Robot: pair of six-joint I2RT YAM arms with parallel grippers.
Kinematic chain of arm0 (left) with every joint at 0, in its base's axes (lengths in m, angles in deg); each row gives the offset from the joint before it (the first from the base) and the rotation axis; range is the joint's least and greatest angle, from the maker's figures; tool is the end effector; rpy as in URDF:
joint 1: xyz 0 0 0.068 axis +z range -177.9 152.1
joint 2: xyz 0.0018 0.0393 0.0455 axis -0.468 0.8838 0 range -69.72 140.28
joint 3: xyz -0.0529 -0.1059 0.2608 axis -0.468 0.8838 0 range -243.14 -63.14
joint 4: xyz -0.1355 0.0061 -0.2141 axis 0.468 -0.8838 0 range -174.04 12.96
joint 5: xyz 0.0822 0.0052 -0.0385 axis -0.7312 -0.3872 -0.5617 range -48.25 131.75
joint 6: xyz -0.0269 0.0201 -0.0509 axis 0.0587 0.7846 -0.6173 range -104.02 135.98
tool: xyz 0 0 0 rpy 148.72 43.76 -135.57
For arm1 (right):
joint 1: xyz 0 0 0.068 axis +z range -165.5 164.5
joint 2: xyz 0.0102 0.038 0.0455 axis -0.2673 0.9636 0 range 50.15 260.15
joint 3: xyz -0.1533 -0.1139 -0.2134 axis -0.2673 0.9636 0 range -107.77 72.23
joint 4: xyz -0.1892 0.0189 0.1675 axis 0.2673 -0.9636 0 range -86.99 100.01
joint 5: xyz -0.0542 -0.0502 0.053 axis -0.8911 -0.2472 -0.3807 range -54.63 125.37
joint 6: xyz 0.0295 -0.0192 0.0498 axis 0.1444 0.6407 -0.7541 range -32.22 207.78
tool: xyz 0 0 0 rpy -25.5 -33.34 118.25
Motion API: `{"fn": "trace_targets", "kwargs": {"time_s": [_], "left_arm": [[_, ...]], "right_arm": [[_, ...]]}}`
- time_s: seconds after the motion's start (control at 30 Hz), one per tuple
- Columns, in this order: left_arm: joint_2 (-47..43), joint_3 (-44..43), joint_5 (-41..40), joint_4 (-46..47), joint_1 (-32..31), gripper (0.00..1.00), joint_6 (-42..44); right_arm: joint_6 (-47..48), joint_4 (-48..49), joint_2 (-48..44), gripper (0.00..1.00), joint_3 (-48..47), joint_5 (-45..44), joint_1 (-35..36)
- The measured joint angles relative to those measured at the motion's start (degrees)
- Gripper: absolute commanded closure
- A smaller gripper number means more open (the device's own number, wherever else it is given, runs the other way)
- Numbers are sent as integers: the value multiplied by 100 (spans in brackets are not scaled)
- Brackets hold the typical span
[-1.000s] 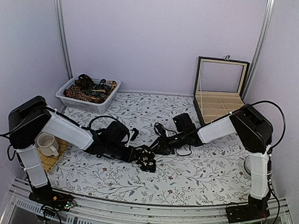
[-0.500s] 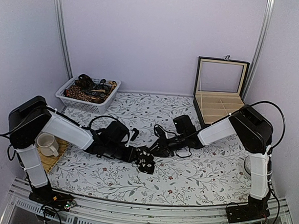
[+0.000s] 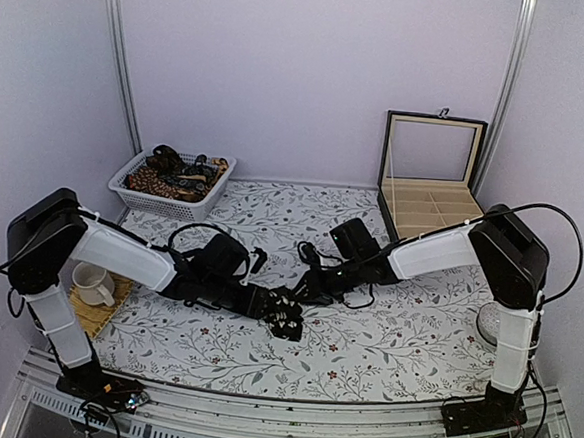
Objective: Roll the ties
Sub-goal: Roll the tie at the center of the board.
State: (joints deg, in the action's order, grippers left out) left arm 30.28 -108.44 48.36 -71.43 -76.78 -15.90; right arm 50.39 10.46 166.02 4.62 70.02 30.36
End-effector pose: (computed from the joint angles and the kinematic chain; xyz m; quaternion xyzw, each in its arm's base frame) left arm 0.2144 -0.2536 0.1388 0.1581 0.9222 -0.2671 0.2307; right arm 0.2727 0.3183 0.1446 -0.1727 0.8803 0.4360 0.0723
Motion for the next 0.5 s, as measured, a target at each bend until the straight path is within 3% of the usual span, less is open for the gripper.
{"fn": "trace_targets", "kwargs": {"time_s": [0.2, 0.5], "left_arm": [[-568, 195, -245, -372, -4, 25, -31], [-1515, 656, -199, -328, 136, 4, -22]], "right_arm": [[35, -35, 0, 81, -4, -50, 26], [31, -24, 0, 81, -15, -61, 79]]}}
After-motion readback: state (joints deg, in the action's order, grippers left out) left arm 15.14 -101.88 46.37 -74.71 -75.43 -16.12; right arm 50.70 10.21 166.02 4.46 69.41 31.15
